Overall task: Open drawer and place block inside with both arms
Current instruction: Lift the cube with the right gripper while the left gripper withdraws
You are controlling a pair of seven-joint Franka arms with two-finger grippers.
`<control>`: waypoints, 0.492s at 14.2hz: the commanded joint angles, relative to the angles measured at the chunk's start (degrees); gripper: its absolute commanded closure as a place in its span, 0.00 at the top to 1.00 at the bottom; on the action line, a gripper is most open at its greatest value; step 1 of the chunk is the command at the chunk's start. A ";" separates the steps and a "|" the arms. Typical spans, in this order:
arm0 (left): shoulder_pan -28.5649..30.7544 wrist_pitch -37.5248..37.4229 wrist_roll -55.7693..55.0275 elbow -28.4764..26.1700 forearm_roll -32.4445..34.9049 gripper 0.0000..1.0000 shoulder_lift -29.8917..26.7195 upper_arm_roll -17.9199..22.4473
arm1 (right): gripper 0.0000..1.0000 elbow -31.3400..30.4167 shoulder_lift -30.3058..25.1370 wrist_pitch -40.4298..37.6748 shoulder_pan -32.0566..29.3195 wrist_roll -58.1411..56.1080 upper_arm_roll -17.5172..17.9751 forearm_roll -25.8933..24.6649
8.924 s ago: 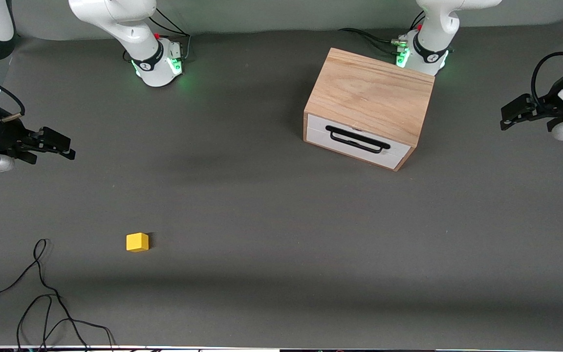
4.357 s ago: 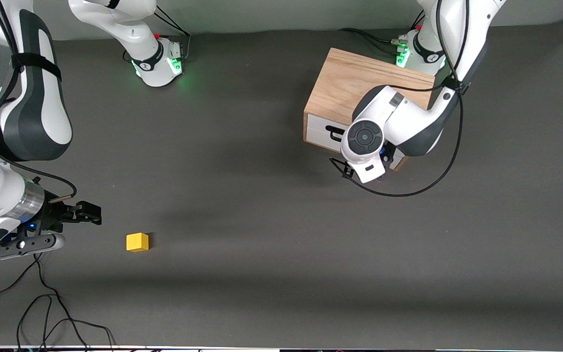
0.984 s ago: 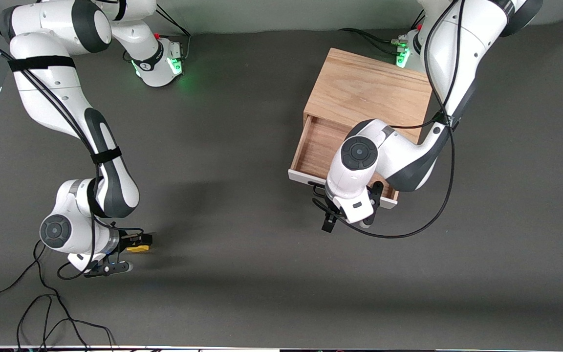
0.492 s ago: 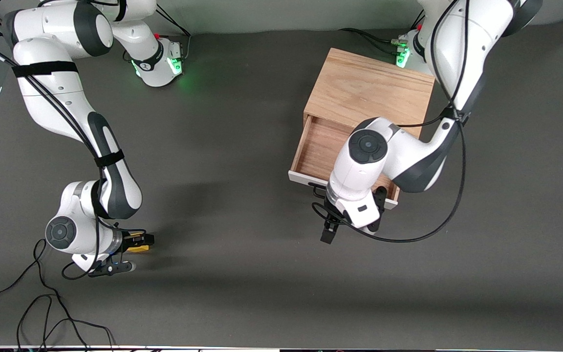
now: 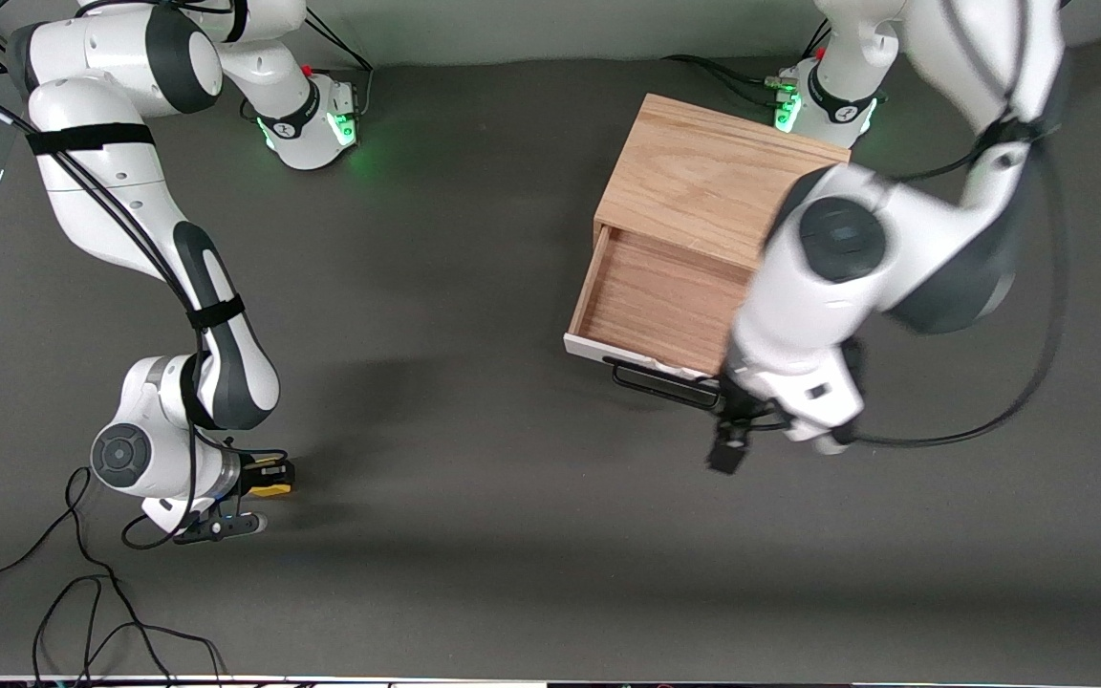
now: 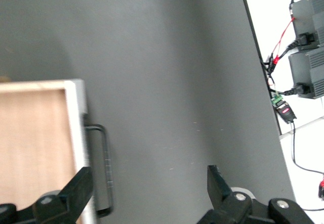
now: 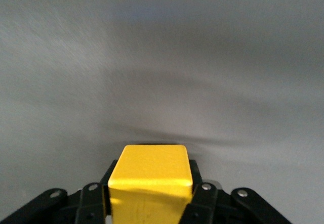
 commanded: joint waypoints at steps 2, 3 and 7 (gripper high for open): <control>9.19 -13.21 19.82 -1.68 -9.96 1.00 -8.51 -0.49 | 0.13 3.23 -4.99 -7.47 0.88 4.68 1.46 1.14; 11.65 -16.90 26.14 -1.94 -11.73 1.00 -10.35 -0.40 | 0.13 5.33 -5.88 -10.89 0.79 6.88 2.86 1.14; 18.34 -25.72 46.46 -4.40 -12.53 1.00 -15.45 -0.22 | 0.13 17.37 -9.48 -29.95 3.23 18.91 6.30 0.88</control>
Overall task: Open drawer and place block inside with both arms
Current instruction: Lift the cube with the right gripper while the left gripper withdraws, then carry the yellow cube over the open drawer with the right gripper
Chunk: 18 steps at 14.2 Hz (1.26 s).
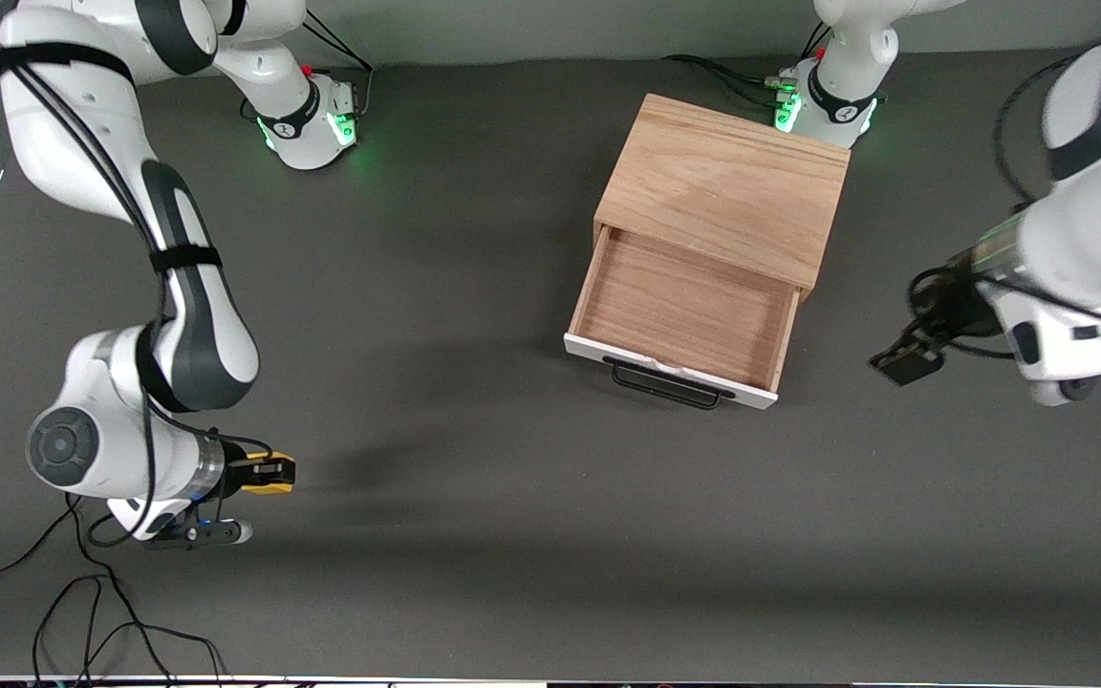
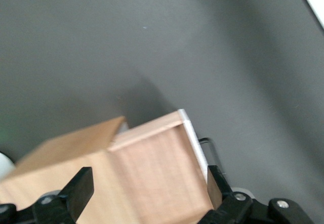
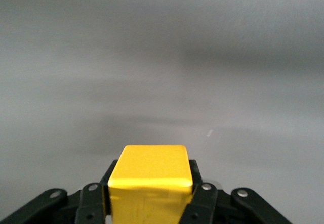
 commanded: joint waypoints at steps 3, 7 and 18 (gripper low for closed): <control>7.19 -2.62 24.49 -9.74 -1.25 1.00 -9.19 -0.11 | 0.13 11.38 -3.67 -16.28 8.47 15.12 0.64 0.43; 10.81 -2.01 47.17 -14.15 -1.08 1.00 -14.03 0.68 | 0.13 13.95 -5.61 -19.82 17.78 29.01 0.82 0.52; 11.25 8.18 59.54 -20.31 -1.25 1.00 -19.67 2.62 | 0.13 13.95 4.31 0.29 40.74 59.53 0.38 -1.50</control>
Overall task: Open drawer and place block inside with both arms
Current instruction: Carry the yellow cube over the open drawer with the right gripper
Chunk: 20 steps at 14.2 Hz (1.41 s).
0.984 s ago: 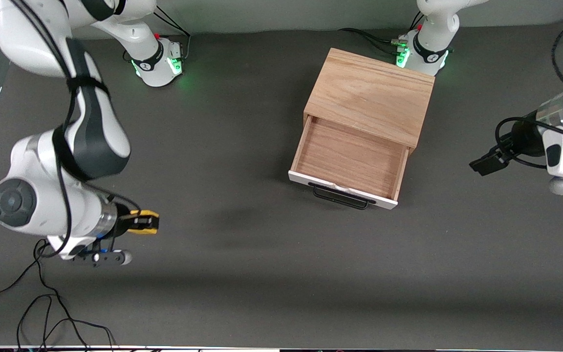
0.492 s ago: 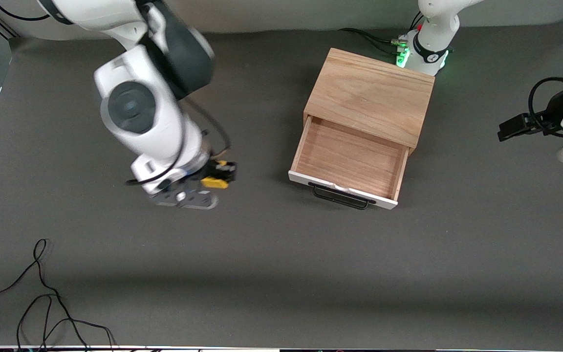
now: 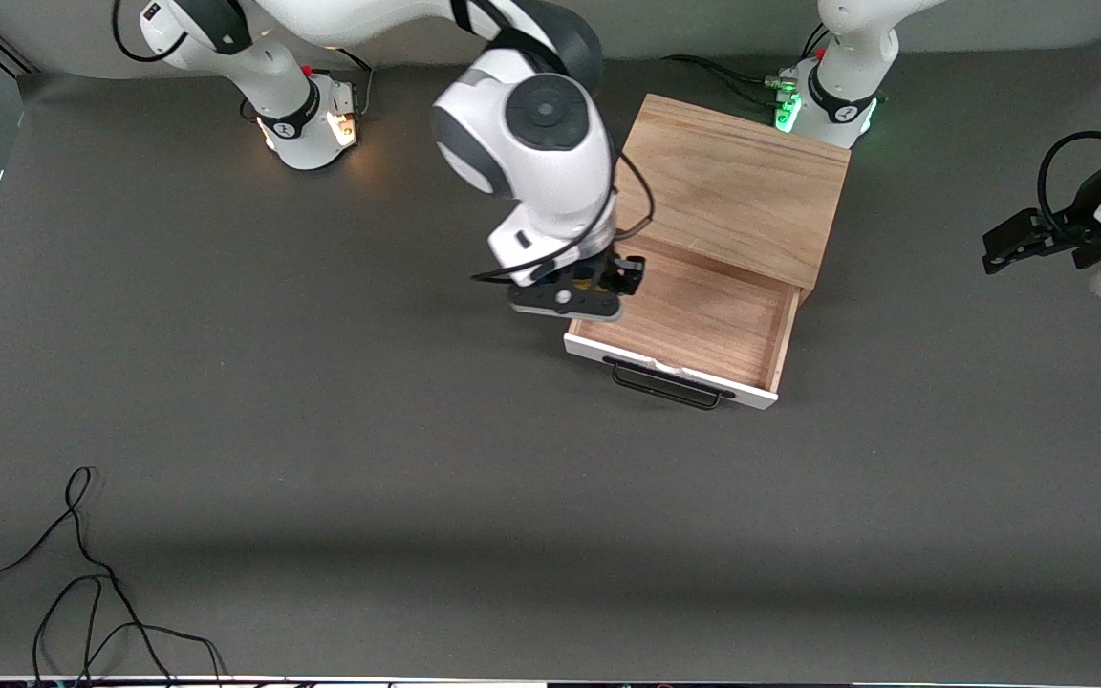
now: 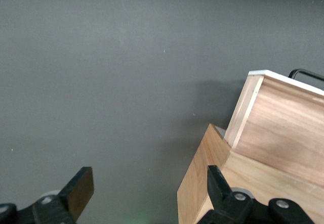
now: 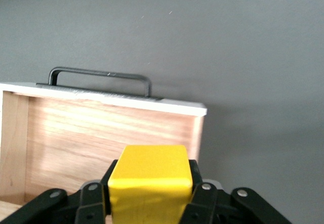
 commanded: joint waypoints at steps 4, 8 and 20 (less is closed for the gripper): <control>0.56 2.03 2.19 -0.47 -0.96 1.00 -1.48 0.25 | 0.13 1.15 7.60 8.68 4.21 11.14 -0.90 -4.49; -13.45 2.21 2.19 0.49 -0.96 1.00 -0.69 13.55 | 0.16 0.89 9.01 8.77 5.62 14.57 -0.82 -4.76; -26.69 2.65 1.31 3.83 -0.96 1.00 2.03 26.01 | 1.00 0.98 10.77 9.91 7.82 18.80 -0.99 -6.96</control>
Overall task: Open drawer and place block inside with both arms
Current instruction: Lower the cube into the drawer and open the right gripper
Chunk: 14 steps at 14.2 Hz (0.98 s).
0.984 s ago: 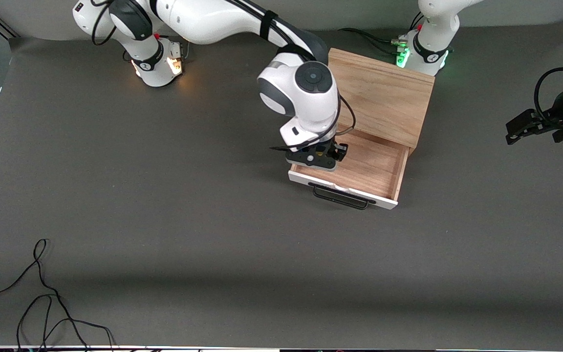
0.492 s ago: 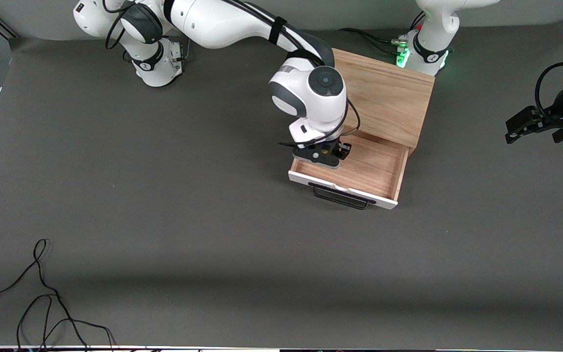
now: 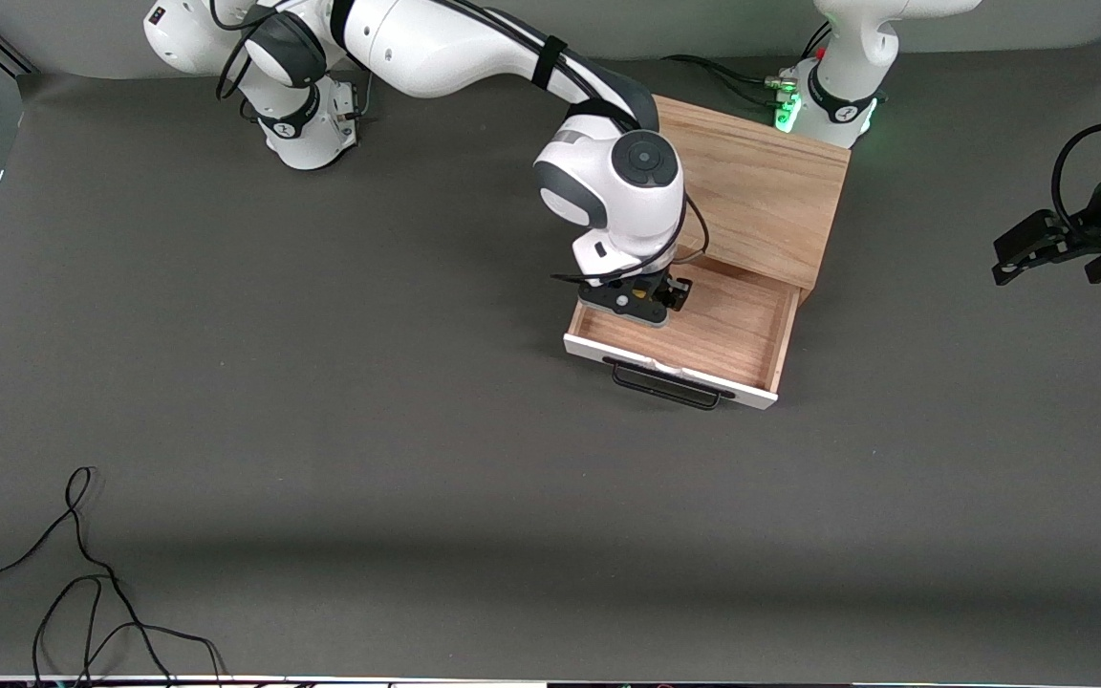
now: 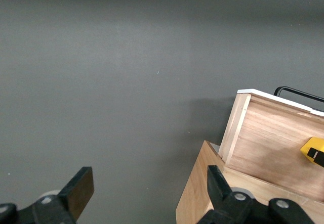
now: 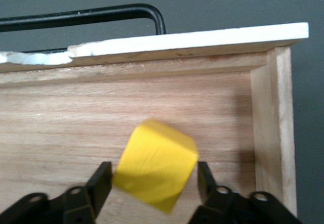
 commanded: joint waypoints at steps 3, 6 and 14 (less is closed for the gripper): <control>-0.73 -0.09 0.13 2.66 -0.56 1.00 1.65 0.67 | 1.00 1.36 -1.15 -0.55 0.86 1.80 -0.93 -2.10; -0.46 -0.27 0.31 2.66 -0.56 1.00 1.65 0.67 | 1.00 1.27 -5.18 -2.22 -0.63 -0.21 -1.46 -2.19; 0.06 -3.07 0.48 2.31 -0.56 1.00 1.21 0.05 | 1.00 -11.45 -23.89 -11.72 -19.42 -30.32 -1.72 1.48</control>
